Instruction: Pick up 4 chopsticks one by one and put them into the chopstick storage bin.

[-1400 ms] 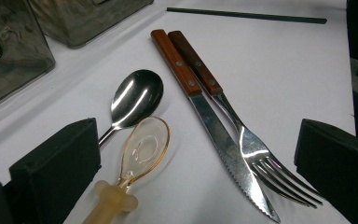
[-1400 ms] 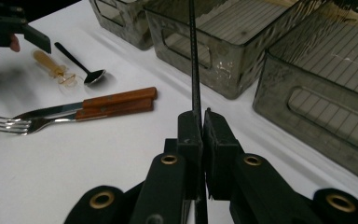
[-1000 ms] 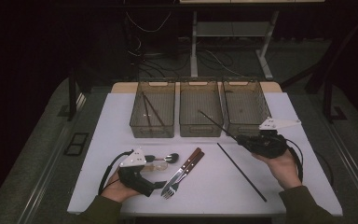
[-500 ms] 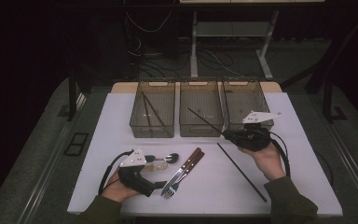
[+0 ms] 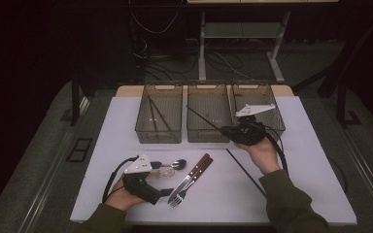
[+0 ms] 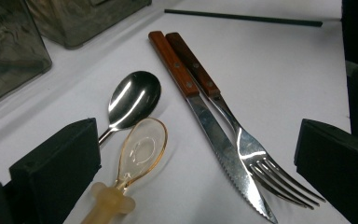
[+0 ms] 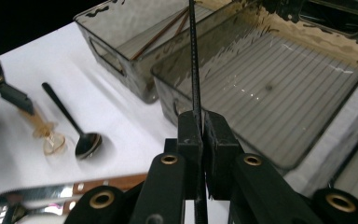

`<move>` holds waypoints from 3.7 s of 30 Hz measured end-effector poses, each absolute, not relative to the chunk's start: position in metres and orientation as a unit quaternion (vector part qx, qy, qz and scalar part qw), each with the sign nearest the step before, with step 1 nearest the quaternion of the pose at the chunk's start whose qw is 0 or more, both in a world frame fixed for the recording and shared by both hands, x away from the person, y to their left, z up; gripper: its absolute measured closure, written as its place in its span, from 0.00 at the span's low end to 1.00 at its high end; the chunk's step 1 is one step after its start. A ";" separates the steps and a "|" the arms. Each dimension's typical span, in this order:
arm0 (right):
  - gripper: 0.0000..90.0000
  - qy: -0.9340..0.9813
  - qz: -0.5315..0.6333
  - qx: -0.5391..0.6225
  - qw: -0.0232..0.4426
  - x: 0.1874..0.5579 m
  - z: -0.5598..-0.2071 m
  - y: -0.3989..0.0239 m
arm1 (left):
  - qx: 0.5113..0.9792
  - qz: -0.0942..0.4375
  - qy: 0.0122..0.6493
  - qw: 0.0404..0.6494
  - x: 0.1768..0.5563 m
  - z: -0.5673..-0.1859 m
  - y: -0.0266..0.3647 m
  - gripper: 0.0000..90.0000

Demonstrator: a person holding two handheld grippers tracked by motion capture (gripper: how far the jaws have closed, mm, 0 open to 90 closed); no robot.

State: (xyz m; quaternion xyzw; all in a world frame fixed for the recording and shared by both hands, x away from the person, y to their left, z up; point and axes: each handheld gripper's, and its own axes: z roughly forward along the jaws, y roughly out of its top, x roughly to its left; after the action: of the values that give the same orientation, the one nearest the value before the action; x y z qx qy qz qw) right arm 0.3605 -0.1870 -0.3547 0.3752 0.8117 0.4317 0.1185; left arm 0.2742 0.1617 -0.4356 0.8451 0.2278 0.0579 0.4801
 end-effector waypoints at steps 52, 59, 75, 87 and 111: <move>0.85 0.808 0.373 0.444 0.103 0.483 -0.374 -0.009 | 0.840 0.053 0.225 0.491 0.274 -0.432 0.164 0.00; 0.64 0.809 0.381 0.433 0.114 0.474 -0.366 -0.025 | 0.843 0.056 0.221 0.488 0.274 -0.432 0.165 0.00; 0.44 0.814 0.425 0.382 0.109 0.429 -0.351 -0.105 | 0.841 0.058 0.228 0.487 0.272 -0.434 0.162 0.00; 0.32 0.811 0.445 0.365 0.104 0.391 -0.354 -0.155 | 0.843 0.061 0.230 0.482 0.273 -0.435 0.163 0.00; 0.31 0.810 0.423 0.393 0.103 0.316 -0.398 -0.252 | 0.847 0.067 0.233 0.473 0.273 -0.435 0.162 0.00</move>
State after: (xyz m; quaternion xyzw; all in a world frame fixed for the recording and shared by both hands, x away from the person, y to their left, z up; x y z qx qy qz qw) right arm 0.3159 -0.2525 -0.3981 0.3934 0.8097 0.4231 0.1033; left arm 0.2729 0.1623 -0.4354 0.8469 0.2329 0.0670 0.4734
